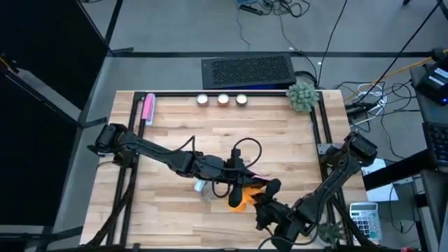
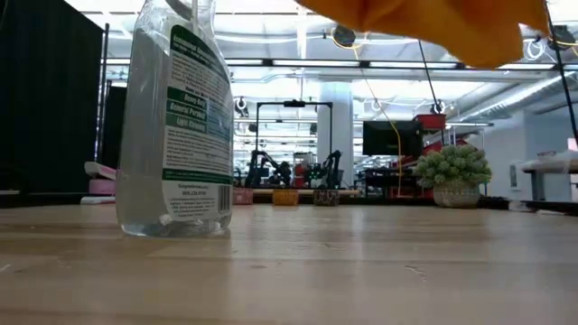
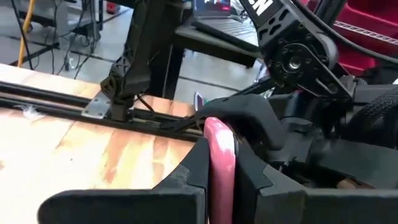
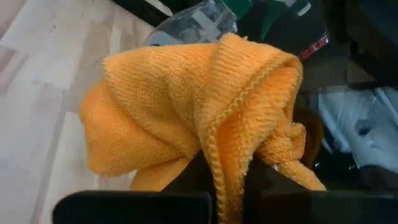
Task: Apply microfiber cloth
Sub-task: Wipe the front of the cellphone with a microfiber cloth
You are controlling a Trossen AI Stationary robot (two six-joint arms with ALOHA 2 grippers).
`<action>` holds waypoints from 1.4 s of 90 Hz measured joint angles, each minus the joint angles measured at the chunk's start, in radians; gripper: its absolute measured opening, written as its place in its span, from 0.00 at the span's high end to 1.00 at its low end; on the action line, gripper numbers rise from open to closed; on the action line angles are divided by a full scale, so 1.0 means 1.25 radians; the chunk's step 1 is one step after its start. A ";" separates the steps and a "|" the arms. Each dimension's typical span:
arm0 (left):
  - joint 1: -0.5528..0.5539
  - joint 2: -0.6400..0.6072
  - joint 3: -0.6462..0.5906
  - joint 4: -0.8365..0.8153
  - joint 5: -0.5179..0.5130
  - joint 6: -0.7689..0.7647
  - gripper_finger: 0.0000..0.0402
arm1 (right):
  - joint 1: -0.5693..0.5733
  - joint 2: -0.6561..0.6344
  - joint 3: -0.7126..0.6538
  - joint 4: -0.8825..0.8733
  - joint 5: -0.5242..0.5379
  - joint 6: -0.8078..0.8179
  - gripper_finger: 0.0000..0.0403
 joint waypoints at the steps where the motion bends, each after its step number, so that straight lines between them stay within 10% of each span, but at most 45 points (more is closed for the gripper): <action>1: 0.000 0.000 0.000 0.001 0.003 0.000 0.97 | 0.003 -0.001 0.002 0.000 0.003 -0.003 0.99; 39: -0.002 -0.004 0.004 -0.006 0.021 0.012 0.97 | 0.066 -0.024 0.051 -0.024 0.239 -0.043 0.99; 84: 0.001 0.000 -0.001 -0.035 0.011 0.014 0.97 | -0.025 -0.001 0.053 -0.163 -0.156 0.172 0.99; 126: -0.003 -0.004 0.005 -0.003 0.043 0.016 0.97 | 0.070 -0.004 0.155 -0.188 0.226 0.077 0.99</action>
